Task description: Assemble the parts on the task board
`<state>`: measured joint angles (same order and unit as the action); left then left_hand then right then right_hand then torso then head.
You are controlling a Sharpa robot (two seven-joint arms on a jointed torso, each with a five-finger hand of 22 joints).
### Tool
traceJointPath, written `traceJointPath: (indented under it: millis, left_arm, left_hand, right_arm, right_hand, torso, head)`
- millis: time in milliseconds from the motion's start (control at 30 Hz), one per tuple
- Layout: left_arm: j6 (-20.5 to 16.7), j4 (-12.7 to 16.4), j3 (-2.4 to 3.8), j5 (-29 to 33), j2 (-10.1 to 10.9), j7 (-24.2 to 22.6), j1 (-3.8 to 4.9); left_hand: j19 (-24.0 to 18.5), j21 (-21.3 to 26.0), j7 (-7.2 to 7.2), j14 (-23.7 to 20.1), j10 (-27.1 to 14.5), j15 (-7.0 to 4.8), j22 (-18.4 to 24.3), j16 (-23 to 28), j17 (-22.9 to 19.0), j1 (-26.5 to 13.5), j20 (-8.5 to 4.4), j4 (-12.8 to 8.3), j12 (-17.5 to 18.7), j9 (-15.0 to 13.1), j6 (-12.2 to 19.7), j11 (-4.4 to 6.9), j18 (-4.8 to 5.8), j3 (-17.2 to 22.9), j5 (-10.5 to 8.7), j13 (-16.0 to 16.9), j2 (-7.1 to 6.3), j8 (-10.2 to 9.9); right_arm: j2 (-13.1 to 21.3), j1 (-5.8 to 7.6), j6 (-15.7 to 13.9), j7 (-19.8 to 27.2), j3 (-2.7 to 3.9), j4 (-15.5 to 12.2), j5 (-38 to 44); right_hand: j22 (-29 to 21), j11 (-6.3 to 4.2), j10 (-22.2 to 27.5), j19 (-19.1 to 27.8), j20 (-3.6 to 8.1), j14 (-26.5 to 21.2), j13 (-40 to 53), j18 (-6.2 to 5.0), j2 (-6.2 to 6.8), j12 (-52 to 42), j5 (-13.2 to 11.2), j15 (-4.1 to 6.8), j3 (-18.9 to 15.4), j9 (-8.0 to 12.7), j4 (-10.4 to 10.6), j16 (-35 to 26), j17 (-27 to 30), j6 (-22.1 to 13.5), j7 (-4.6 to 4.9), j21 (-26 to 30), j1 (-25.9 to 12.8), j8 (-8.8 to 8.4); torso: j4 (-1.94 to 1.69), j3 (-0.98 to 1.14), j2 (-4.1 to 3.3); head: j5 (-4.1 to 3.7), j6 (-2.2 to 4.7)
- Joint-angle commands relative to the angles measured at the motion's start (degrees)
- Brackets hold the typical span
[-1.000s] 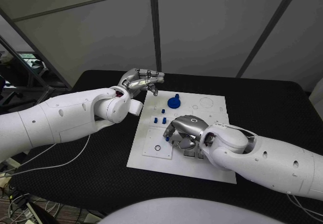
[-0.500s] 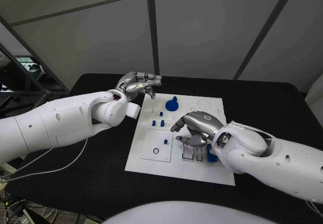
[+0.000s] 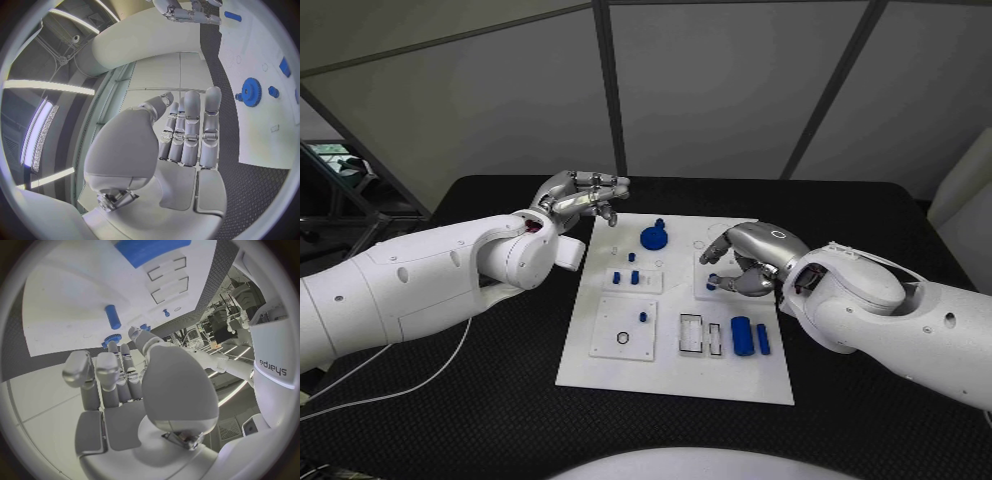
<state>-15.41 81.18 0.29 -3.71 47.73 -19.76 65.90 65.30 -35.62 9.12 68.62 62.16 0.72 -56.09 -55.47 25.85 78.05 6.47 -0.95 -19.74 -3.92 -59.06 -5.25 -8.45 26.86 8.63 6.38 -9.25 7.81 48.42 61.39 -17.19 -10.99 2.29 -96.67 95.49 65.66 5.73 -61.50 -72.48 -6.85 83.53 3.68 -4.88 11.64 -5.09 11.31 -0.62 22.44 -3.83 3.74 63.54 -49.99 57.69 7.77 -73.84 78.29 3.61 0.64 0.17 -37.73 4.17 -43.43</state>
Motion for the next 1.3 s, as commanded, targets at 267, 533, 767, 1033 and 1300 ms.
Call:
traceJointPath:
  millis: [267,533,767,1033,1300]
  left_arm:
    - [0.92,0.03,0.05,0.13,0.03,-0.09,0.09]
    - [0.92,-0.03,0.05,0.13,0.05,-0.09,0.09]
    - [0.89,-0.09,0.05,0.13,0.03,-0.07,0.09]
    - [0.88,-0.17,0.05,0.13,-0.03,-0.04,0.09]
    - [0.88,-0.18,0.05,0.13,-0.06,0.01,0.09]
  left_hand:
    - [-0.32,0.23,0.2,-0.38,-0.27,-0.01,0.09,0.01,-0.08,0.2,-0.06,0.02,-0.37,0.04,-0.04,0.0,-2.0,-0.38,0.02,0.07,0.58,-0.07]
    - [-0.32,0.23,0.2,-0.38,-0.27,-0.01,0.09,0.01,-0.08,0.2,-0.06,0.02,-0.37,0.04,-0.04,0.0,-2.0,-0.38,0.02,0.07,0.58,-0.07]
    - [-0.32,0.23,0.2,-0.38,-0.27,-0.01,0.09,0.01,-0.08,0.2,-0.06,0.02,-0.37,0.04,-0.04,0.0,-2.0,-0.38,0.02,0.07,0.58,-0.07]
    - [-0.32,0.23,0.2,-0.38,-0.27,-0.01,0.09,0.01,-0.08,0.2,-0.06,0.02,-0.37,0.04,-0.04,0.0,-2.0,-0.38,0.02,0.07,0.58,-0.07]
    - [-0.32,0.23,0.2,-0.38,-0.27,-0.01,0.09,0.01,-0.08,0.2,-0.06,0.02,-0.37,0.04,-0.04,0.0,-2.0,-0.38,0.02,0.07,0.58,-0.07]
  right_arm:
    - [-0.11,0.19,6.04,-2.01,0.1,0.95,-0.14]
    - [-1.1,0.18,7.34,-1.63,0.09,1.6,-0.12]
    - [-1.48,0.17,8.86,-1.87,0.08,2.23,-0.13]
    - [-1.9,0.17,10.14,-2.27,0.08,2.84,0.2]
    - [-2.66,0.16,9.68,-2.24,0.07,3.57,0.43]
  right_hand:
    - [-0.26,-0.1,0.61,0.58,-0.04,-0.25,0.11,-1.01,0.18,-0.82,-0.38,-0.07,-1.31,-0.13,0.34,-0.47,0.38,0.34,-0.62,0.44,0.31,0.17]
    - [0.16,-0.39,-0.39,0.1,0.08,-0.17,0.22,-0.91,-0.58,-2.06,-0.2,0.15,-1.75,-0.16,0.72,-0.41,0.59,0.64,-0.66,0.2,0.84,0.2]
    - [4.17,-1.83,-5.67,-3.1,1.02,0.77,0.54,0.0,-2.17,-4.47,-0.03,1.3,-0.17,-0.5,1.25,1.9,-1.95,3.12,-0.36,-2.64,2.13,0.88]
    - [5.92,-2.09,-7.54,-4.37,1.35,1.18,0.57,0.41,-2.55,-4.59,-0.02,1.52,0.74,-0.72,1.1,3.2,-3.32,4.98,-0.3,-3.91,2.83,1.38]
    - [6.38,-2.05,-8.0,-4.67,1.41,1.26,0.5,0.52,-2.86,-4.31,0.01,1.53,1.21,-0.76,1.12,3.69,-3.76,5.69,-0.18,-4.25,3.02,1.47]
  torso:
    - [-0.23,0.01,-0.04]
    - [-0.19,-0.03,-0.01]
    - [-0.2,0.0,-0.03]
    - [-0.2,0.02,0.0]
    - [-0.18,-0.01,-0.02]
  head:
    - [-0.28,-0.16]
    - [-0.24,-0.36]
    - [-0.27,-0.45]
    - [-0.34,-0.67]
    - [-0.36,-0.79]
